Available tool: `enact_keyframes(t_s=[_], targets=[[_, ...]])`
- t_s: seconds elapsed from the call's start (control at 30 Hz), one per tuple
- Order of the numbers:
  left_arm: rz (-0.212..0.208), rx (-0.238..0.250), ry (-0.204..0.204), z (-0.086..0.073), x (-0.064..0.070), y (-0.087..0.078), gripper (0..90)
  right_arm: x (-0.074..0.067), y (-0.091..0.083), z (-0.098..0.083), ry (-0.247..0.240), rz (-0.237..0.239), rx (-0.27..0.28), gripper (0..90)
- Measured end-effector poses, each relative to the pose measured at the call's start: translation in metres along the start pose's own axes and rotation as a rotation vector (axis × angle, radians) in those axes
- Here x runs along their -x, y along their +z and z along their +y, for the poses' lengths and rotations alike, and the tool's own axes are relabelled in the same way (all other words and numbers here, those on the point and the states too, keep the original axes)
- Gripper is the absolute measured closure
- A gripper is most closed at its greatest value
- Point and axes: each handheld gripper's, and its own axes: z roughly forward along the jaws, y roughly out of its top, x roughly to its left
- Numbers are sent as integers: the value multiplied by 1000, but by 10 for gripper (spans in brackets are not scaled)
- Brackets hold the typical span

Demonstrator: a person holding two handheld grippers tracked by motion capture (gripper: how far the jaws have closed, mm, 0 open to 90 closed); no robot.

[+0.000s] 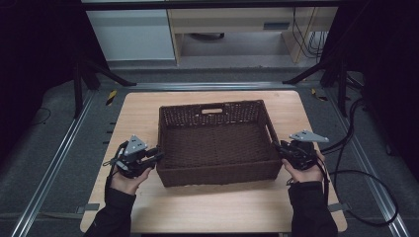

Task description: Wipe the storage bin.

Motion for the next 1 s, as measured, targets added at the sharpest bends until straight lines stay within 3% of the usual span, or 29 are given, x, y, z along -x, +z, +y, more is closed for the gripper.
enact_keyframes(t_s=[0.13, 0.2, 0.33, 0.37, 0.4, 0.5, 0.57, 0.73, 0.83, 1.0], targets=[[-8, 1, -1, -1, 3, -2, 694, 1, -9, -1, 11, 16, 2, 748], [-6, -1, 1, -1, 4, -3, 692, 0, -8, -2, 7, 12, -17, 803], [-11, 9, 2, 2, 3, -6, 674, 0, -6, -3, 7, 1, -20, 814], [0, 27, -8, 4, 0, -8, 674, 0, -6, -3, 4, -1, -20, 817], [7, 43, -24, 7, -3, -9, 618, 0, -4, -2, 1, -10, -18, 821], [26, 48, -32, 12, -11, -4, 600, 1, 0, 0, -2, -25, -12, 824], [9, 45, -60, 14, -17, 4, 588, 2, 3, 1, -4, -34, -7, 826], [6, 12, -49, 9, -17, 19, 588, 4, 4, 2, -2, -32, 6, 810], [15, 7, -38, 10, -14, 18, 600, 5, -1, 3, 6, -21, 18, 752], [27, -3, -28, 8, -9, 15, 605, 5, -5, 1, 4, -14, 6, 787]])
